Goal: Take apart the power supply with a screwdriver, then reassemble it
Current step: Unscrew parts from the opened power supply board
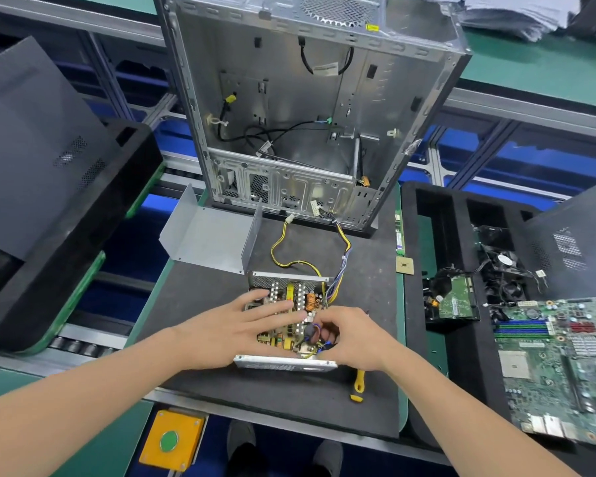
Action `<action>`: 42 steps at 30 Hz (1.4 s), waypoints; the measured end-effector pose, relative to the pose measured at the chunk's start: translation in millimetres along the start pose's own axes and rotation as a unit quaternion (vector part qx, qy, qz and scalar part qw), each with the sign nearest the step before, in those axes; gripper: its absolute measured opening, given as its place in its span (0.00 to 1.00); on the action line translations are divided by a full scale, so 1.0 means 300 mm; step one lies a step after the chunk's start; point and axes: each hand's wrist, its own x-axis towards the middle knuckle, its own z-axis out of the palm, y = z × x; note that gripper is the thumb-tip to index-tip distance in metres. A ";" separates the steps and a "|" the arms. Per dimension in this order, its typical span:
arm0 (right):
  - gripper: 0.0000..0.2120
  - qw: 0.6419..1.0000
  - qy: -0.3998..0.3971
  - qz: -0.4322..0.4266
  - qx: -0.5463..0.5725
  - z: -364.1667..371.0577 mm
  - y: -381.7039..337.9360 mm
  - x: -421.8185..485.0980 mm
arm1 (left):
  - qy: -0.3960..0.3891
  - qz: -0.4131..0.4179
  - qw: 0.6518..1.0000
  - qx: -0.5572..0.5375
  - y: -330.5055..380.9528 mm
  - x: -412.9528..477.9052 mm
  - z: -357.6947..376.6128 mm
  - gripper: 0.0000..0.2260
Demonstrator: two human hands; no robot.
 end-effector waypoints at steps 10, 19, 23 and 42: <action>0.09 0.999 0.007 -0.001 0.034 0.006 0.006 -0.009 | 0.024 0.037 0.999 0.021 -0.004 0.033 0.013 0.47; 0.14 0.990 -0.004 0.037 0.133 0.005 0.048 -0.030 | 0.015 0.037 0.999 0.009 -0.016 0.028 -0.022 0.50; 0.13 0.983 0.042 0.055 0.169 -0.022 0.049 -0.049 | 0.112 -0.015 0.989 -0.096 -0.046 0.030 -0.077 0.33; 0.02 0.947 0.233 0.126 0.182 -0.199 0.186 -0.213 | 0.167 -0.275 0.812 -0.487 0.079 0.630 -0.325 0.05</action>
